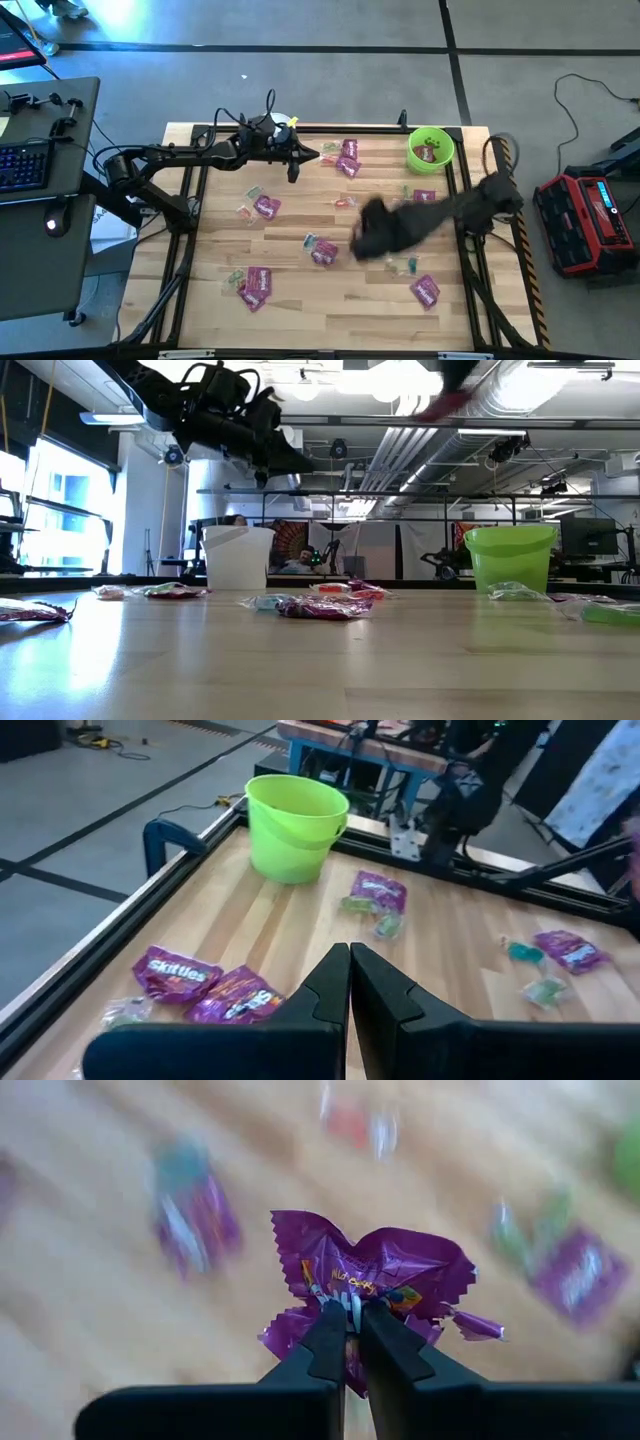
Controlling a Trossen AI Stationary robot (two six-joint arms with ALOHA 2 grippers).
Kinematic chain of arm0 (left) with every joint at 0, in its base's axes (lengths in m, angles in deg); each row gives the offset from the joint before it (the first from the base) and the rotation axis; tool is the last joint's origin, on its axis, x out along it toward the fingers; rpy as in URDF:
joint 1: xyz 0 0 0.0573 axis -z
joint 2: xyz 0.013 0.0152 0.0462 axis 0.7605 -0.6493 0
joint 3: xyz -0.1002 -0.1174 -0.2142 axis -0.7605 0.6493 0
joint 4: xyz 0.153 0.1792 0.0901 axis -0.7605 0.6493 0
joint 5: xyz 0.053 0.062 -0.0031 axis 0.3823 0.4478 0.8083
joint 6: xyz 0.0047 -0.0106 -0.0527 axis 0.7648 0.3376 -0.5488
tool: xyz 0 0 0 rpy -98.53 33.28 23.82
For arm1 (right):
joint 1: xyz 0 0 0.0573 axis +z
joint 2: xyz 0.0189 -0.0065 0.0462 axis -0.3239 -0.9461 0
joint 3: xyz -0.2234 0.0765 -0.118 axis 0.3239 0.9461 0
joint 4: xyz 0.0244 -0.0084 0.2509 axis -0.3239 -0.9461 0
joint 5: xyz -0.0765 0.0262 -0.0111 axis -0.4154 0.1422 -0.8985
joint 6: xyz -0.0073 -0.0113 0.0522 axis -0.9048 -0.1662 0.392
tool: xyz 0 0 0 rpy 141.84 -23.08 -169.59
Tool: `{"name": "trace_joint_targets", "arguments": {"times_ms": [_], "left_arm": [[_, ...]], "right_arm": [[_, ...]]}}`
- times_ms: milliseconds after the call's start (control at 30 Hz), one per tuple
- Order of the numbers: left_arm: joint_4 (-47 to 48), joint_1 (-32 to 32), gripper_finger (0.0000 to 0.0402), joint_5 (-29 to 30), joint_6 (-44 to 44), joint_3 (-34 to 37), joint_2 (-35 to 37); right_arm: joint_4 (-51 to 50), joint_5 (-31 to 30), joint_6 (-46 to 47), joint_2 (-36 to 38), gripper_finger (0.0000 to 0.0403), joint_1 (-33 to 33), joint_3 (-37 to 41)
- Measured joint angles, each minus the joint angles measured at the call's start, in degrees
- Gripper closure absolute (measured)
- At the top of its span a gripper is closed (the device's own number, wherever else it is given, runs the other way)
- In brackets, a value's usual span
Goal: Sort candy by brand, put in halloween buckets
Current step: Put the violet candy into the green bucket
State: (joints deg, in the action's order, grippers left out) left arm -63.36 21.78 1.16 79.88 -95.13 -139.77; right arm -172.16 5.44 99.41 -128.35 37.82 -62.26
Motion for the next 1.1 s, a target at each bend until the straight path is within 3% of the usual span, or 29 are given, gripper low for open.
{"name": "trace_joint_targets", "arguments": {"times_ms": [200, 533, 733, 900, 1100], "left_arm": [[0.10, 0.00, 0.0399, -0.38, -0.36, 0.00, 0.00], [-1.19, 0.00, 0.0399, 0.11, -0.04, 0.00, 0.04], [-1.18, 0.00, 0.0399, 0.74, 0.02, 0.00, 0.07], [-1.18, -0.02, 0.0399, 1.20, 0.04, 0.00, 0.09], [-1.15, 0.00, 0.0399, 1.26, 0.01, 0.00, 0.09]], "right_arm": [[-0.76, -11.96, -3.56, 5.93, 0.0400, -17.32, 1.17], [-0.87, -16.77, -14.22, 10.69, 0.0402, -43.45, 6.61], [2.85, -9.90, -17.97, 11.99, 0.0403, -55.41, 15.33], [12.54, -3.80, -18.48, 14.30, 0.0403, -59.85, 25.34], [16.68, 0.76, -14.76, 15.24, 0.0403, -63.18, 34.07]]}}
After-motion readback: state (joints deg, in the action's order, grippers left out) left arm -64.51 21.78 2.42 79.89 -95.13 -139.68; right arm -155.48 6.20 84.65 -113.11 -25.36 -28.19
